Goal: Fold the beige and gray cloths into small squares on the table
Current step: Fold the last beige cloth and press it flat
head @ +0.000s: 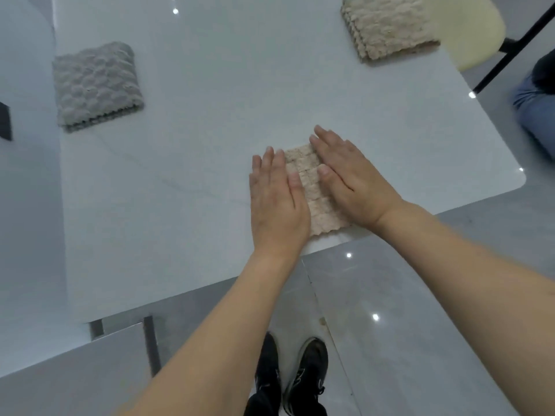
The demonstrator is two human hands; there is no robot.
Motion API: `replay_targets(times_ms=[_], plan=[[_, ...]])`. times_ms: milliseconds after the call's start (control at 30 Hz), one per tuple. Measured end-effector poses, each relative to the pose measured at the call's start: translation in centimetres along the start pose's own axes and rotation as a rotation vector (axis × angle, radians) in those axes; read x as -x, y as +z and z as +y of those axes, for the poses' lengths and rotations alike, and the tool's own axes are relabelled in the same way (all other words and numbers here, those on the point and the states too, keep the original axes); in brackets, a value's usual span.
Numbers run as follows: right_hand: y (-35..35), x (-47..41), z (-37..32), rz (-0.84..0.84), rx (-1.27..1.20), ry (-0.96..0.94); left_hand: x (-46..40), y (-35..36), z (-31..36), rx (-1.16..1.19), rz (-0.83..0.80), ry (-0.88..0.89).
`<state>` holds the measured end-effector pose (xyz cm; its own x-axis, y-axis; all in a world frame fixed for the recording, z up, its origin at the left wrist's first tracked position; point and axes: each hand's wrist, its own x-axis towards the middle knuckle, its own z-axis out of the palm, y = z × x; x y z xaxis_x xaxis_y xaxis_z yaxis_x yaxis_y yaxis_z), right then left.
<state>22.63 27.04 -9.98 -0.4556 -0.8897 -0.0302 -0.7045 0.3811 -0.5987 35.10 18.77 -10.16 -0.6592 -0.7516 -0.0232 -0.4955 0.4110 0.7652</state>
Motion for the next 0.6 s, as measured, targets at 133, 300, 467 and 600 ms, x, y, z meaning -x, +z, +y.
replay_targets(times_ms=[133,300,467,600], plan=[[1.0,0.4,0.8,-0.03,0.224,0.004,-0.4,1.1,-0.3,-0.34,0.004,-0.009],[0.7,0.3,0.9,-0.09,0.325,-0.006,-0.5,0.5,-0.9,-0.488,-0.059,-0.011],[-0.9,0.6,2.8,-0.155,0.385,-0.011,0.2,-1.9,-2.7,-0.585,-0.093,-0.016],[-3.1,0.0,5.0,-0.196,0.364,-0.074,0.2,-2.3,-2.8,-0.562,-0.091,-0.024]])
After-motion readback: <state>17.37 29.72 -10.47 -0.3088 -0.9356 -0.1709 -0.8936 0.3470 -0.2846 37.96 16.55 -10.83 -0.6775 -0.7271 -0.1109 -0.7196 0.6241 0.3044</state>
